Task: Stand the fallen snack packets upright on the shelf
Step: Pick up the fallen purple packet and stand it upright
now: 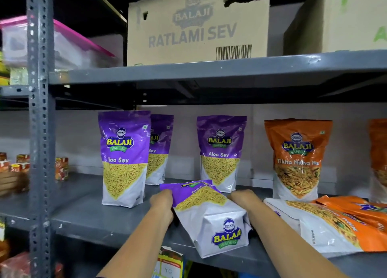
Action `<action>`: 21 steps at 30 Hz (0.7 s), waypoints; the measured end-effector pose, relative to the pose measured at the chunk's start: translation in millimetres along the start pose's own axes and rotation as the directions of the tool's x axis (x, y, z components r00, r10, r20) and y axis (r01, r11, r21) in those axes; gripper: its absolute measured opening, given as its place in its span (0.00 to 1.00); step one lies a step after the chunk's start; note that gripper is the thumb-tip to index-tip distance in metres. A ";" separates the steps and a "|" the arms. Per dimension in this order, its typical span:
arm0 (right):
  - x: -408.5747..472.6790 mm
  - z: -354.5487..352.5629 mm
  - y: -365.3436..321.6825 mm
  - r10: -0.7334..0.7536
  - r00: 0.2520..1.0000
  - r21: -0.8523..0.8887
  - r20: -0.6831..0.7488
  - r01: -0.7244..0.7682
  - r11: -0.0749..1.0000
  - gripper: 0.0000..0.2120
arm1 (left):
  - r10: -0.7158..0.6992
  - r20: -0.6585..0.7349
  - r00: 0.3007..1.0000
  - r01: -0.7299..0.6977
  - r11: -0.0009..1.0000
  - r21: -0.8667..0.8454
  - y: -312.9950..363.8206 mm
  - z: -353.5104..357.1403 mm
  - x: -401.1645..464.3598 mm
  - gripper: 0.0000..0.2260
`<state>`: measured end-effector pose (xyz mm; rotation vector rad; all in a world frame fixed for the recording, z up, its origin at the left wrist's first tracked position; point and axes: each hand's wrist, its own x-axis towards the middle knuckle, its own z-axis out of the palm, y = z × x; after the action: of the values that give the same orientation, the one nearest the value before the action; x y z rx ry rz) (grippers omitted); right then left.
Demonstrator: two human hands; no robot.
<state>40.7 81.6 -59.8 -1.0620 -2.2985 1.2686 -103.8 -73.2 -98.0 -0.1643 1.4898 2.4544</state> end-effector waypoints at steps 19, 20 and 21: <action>-61.4 -14.0 4.0 -0.393 0.917 0.849 -0.068 0.259 0.460 0.14 | 0.430 0.480 0.764 -0.400 0.901 -0.170 111.7 11.6 -85.6 0.06; -66.0 -13.1 3.7 -0.396 0.914 0.846 -0.087 0.278 0.455 0.15 | 0.439 0.486 0.756 -0.415 0.895 -0.164 112.2 10.4 -86.9 0.07; -69.0 -11.7 3.6 -0.390 0.915 0.844 -0.106 0.290 0.452 0.16 | 0.444 0.482 0.756 -0.423 0.892 -0.159 111.7 9.2 -87.7 0.09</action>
<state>95.8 39.3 -50.6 -0.1475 -1.4192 1.9428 -50.9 -128.6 22.0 0.8610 1.3378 2.5640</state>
